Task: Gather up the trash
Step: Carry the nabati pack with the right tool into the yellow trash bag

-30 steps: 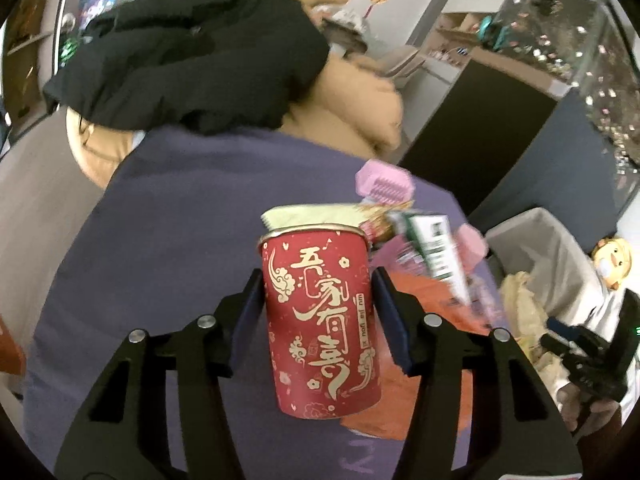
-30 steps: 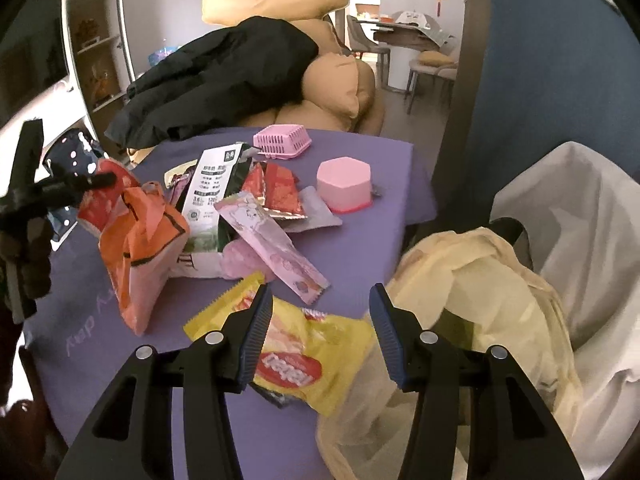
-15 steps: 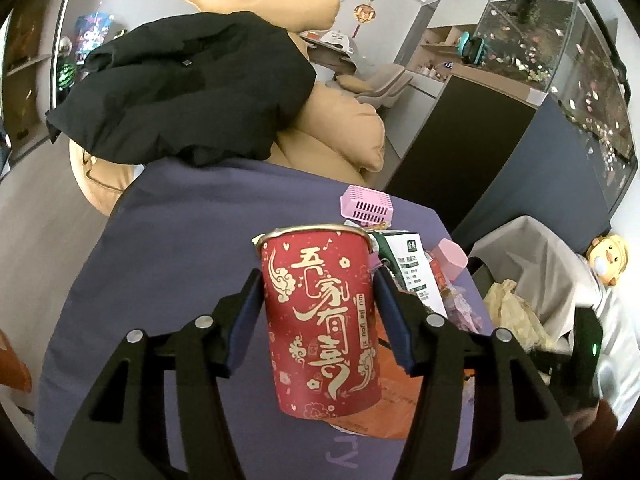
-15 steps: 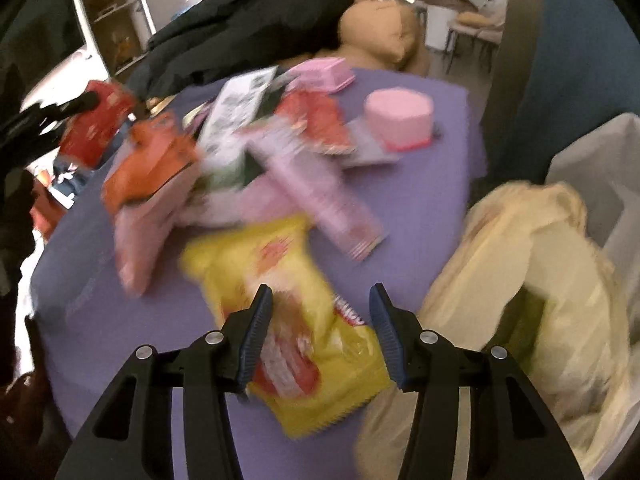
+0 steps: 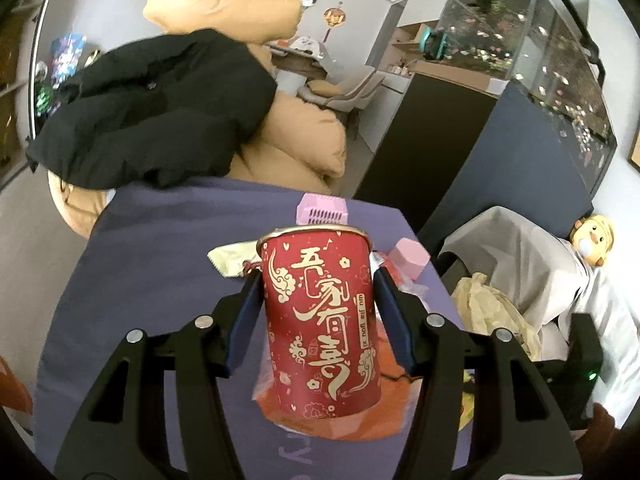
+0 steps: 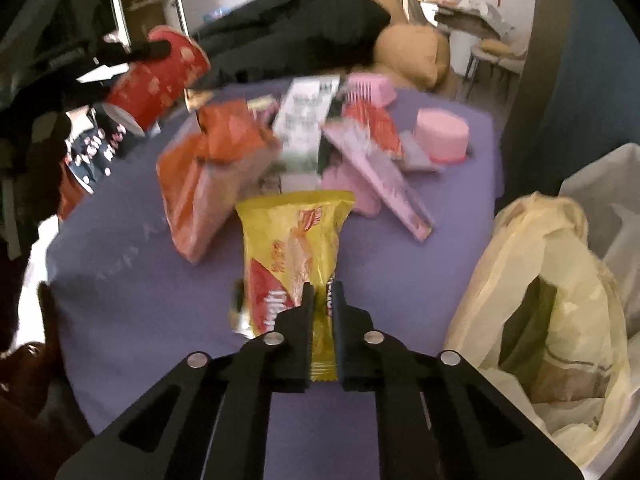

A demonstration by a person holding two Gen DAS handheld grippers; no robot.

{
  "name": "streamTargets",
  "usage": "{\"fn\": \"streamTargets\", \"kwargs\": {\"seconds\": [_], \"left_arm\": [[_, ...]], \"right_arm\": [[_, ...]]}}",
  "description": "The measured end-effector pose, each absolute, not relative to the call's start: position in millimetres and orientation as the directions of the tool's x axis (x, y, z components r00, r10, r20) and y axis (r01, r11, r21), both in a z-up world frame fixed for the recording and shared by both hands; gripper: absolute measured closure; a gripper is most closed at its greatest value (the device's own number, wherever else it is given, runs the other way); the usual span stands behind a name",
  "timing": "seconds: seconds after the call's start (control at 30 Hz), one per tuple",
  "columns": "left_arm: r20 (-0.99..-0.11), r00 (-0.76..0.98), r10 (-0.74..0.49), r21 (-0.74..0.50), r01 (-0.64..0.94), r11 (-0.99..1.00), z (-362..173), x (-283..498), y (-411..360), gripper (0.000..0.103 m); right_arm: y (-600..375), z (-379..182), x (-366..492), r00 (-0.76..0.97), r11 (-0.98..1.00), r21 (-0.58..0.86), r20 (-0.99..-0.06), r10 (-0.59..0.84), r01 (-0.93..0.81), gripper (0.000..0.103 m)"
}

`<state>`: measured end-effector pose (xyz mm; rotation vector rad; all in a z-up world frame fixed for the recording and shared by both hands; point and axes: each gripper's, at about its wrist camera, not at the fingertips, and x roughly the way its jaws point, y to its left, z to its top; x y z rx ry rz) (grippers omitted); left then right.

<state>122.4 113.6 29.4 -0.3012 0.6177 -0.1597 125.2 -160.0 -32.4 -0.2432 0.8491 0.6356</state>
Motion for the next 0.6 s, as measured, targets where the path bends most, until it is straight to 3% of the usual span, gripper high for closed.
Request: {"fn": "streamTargets", "kwargs": {"seconds": [0.3,0.6], "left_arm": [[-0.492,0.824,-0.281,-0.258,0.170,0.951,67.1,111.2,56.6,0.050],[-0.469,0.780,-0.414,-0.234,0.342,0.910,83.0,120.4,-42.4,0.050]], "right_arm": [[-225.2,43.7,116.6,0.681,0.865,0.052,-0.594,0.428,-0.499,0.095],[-322.6,80.3,102.5,0.830,0.959,0.033,-0.493,0.260,-0.281,0.095]]}}
